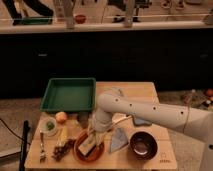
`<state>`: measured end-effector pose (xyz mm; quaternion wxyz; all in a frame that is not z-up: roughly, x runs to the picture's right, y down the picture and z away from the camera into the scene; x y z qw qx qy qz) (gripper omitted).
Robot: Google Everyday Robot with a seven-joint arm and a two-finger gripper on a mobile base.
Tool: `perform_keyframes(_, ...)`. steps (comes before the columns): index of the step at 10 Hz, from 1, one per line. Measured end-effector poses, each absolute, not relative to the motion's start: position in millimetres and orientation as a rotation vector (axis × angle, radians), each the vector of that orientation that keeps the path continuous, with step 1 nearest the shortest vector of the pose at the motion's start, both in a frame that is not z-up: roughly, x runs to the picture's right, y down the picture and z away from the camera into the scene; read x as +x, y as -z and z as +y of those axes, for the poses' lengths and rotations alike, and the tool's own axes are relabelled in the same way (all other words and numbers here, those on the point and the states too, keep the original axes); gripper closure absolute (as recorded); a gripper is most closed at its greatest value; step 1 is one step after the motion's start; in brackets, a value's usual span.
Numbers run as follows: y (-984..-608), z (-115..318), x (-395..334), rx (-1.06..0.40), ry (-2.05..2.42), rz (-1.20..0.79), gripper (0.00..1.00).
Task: Wipe red bowl with eraser
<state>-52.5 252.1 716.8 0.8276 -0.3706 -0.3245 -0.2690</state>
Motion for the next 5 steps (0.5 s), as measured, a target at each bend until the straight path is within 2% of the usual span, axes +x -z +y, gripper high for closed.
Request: perform_keyframes(5, -722.7, 253.7, -47.4, -0.791, 0.543, -0.701, 1.00)
